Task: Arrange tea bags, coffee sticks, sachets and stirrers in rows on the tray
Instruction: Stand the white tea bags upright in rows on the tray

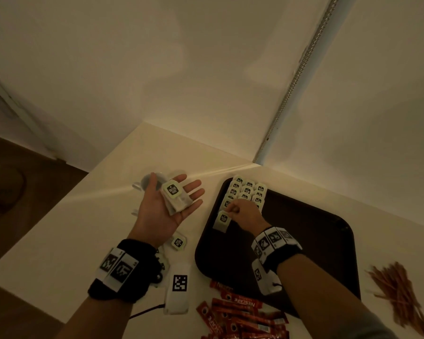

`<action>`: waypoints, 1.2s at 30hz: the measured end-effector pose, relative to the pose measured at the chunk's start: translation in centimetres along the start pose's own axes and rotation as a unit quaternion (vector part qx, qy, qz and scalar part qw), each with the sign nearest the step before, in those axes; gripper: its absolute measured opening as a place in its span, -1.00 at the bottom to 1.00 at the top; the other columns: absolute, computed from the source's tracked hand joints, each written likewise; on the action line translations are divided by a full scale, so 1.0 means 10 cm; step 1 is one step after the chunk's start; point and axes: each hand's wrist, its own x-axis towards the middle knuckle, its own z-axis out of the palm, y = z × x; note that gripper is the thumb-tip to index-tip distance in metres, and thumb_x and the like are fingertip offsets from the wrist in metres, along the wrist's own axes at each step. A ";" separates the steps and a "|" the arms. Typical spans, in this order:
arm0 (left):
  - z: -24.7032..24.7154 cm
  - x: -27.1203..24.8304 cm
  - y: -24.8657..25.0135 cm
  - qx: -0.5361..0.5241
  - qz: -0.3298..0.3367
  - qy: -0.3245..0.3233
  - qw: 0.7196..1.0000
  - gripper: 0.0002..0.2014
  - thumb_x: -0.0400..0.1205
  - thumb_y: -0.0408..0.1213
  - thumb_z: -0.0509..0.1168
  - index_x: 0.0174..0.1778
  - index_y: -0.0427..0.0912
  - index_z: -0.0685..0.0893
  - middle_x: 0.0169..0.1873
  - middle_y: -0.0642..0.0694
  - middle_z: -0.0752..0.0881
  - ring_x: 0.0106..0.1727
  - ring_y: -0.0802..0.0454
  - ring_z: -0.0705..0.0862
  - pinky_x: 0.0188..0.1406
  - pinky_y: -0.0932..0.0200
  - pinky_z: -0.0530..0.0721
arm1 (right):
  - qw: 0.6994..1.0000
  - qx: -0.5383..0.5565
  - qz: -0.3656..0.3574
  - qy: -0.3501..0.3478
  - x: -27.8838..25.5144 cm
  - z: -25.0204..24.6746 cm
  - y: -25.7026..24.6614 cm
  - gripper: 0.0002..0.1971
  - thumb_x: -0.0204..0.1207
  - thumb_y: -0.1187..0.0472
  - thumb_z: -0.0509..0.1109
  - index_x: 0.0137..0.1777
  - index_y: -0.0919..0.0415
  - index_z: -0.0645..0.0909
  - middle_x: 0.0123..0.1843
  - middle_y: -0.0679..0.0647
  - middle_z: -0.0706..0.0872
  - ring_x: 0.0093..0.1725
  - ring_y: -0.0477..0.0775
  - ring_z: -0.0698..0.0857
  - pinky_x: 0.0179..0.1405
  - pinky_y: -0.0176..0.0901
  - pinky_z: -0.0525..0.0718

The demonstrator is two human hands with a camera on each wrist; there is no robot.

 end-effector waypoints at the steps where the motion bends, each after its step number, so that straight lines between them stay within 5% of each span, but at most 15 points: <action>1: -0.02 0.01 0.00 -0.001 -0.002 0.002 1.000 -0.31 0.66 0.29 -0.12 0.28 -0.24 0.57 0.14 -0.36 0.74 0.12 -0.27 0.76 0.03 -0.17 0.74 | 1.000 0.008 0.006 0.017 0.04 0.02 0.02 -0.88 0.51 0.37 0.41 0.01 0.37 0.69 0.08 0.25 0.74 0.05 0.10 0.68 0.02 -0.28 0.57; 5: -0.05 0.05 0.01 0.003 -0.007 0.009 1.000 -0.29 0.64 0.31 -0.12 0.34 -0.23 0.54 0.20 -0.36 0.71 0.21 -0.26 0.71 0.08 -0.18 0.71 | 0.998 0.026 0.026 0.049 0.14 0.08 0.07 -0.90 0.50 0.43 0.39 -0.02 0.37 0.68 0.05 0.24 0.73 -0.06 -0.05 0.59 -0.08 -0.33 0.49; 13: -0.01 0.07 -0.01 0.046 -0.042 0.011 0.998 -0.27 0.65 0.32 -0.15 0.35 -0.23 0.54 0.15 -0.33 0.74 0.22 -0.26 0.68 -0.02 -0.14 0.75 | 0.994 0.042 0.008 0.102 0.22 0.05 0.00 -0.82 0.49 0.29 0.44 0.06 0.32 0.66 -0.01 0.18 0.73 -0.01 0.08 0.68 0.01 -0.21 0.56; 16: 0.00 0.10 -0.01 0.078 -0.053 0.019 0.995 -0.24 0.63 0.35 -0.17 0.35 -0.22 0.54 0.13 -0.32 0.75 0.16 -0.23 0.73 0.03 -0.13 0.74 | 0.966 0.139 -0.121 0.182 0.06 -0.10 -0.38 -0.88 0.52 0.21 0.43 0.02 0.18 0.67 -0.06 0.04 0.66 -0.12 -0.07 0.60 -0.03 -0.25 0.55; 18: 0.04 0.10 -0.02 0.094 -0.061 0.017 0.994 -0.22 0.62 0.36 -0.15 0.39 -0.23 0.53 0.14 -0.30 0.75 0.15 -0.21 0.75 0.13 -0.16 0.70 | 0.943 0.162 -0.240 0.165 -0.12 -0.21 -0.70 -0.80 0.48 0.13 0.47 0.07 0.12 0.67 -0.01 0.02 0.63 -0.05 -0.14 0.59 0.01 -0.34 0.53; 20: 0.09 0.09 -0.03 0.103 -0.067 -0.006 0.992 -0.21 0.61 0.36 -0.13 0.41 -0.23 0.53 0.16 -0.28 0.75 0.17 -0.17 0.74 0.20 -0.15 0.67 | 0.935 0.122 -0.316 0.107 -0.28 -0.27 -0.94 -0.61 0.36 -0.02 0.54 0.17 0.05 0.67 0.04 -0.01 0.60 0.08 -0.11 0.55 0.12 -0.35 0.48; 23: 0.17 0.08 -0.02 0.107 -0.066 -0.048 0.991 -0.25 0.62 0.35 -0.17 0.25 -0.19 0.62 0.02 -0.23 0.80 0.02 -0.07 0.80 0.01 -0.04 0.75 | 0.928 0.016 -0.359 0.099 -0.34 -0.32 -1.07 -0.52 0.29 -0.15 0.52 0.19 0.00 0.66 0.04 -0.07 0.57 0.08 -0.04 0.50 0.08 -0.24 0.46; 27: 0.18 0.02 -0.02 0.109 -0.037 -0.084 0.990 -0.37 0.59 0.27 0.00 0.07 -0.15 0.77 0.10 -0.20 0.77 0.10 -0.09 0.75 0.20 -0.13 0.66 | 0.930 0.098 -0.331 0.126 -0.35 -0.47 -1.08 -0.65 0.26 0.11 0.63 0.03 0.16 0.69 -0.07 -0.04 0.65 -0.07 -0.14 0.58 -0.12 -0.37 0.48; 30: 0.17 0.00 -0.05 0.142 0.029 -0.076 0.987 -0.58 0.55 0.01 0.23 0.19 -0.18 0.68 0.08 -0.13 0.76 0.12 -0.06 0.72 0.08 -0.02 0.76 | 0.933 0.143 -0.307 0.123 -0.40 -0.64 -1.13 -0.83 0.34 0.22 0.59 -0.09 0.21 0.75 -0.18 -0.04 0.74 -0.21 -0.17 0.66 -0.27 -0.49 0.49; 36: 0.30 -0.03 -0.12 0.170 0.101 -0.072 0.978 -0.77 0.48 -0.20 0.34 0.02 -0.16 0.67 0.01 -0.16 0.79 0.11 -0.13 0.76 -0.06 0.09 0.76 | 0.931 0.036 -0.343 0.122 -0.60 -1.00 -1.43 -0.89 0.48 0.20 0.47 -0.04 0.13 0.79 -0.24 -0.07 0.69 -0.25 -0.16 0.64 -0.19 -0.50 0.53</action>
